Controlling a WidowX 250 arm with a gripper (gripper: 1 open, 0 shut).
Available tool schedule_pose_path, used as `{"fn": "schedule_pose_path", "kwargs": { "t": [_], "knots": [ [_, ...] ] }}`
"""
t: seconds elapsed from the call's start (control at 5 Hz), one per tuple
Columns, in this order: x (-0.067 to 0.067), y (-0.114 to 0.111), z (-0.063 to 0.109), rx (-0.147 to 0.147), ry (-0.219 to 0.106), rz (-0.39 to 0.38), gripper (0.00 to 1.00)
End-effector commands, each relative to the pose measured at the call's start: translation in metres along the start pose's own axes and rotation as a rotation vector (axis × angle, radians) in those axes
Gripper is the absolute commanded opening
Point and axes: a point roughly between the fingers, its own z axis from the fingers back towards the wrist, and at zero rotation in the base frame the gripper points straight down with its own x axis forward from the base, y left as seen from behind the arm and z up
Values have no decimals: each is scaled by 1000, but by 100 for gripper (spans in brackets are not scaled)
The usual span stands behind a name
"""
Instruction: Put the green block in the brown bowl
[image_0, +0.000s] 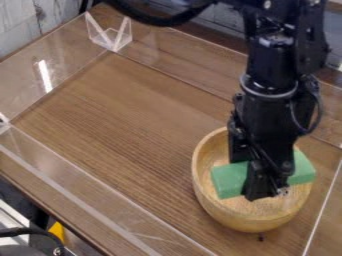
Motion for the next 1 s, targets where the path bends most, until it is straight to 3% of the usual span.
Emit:
{"fn": "schedule_pose_path", "kwargs": {
  "t": [0.0,0.8],
  "knots": [
    [10,6,21,22,-75,3,0],
    [16,7,27,35,-111,51,0]
  ]
}}
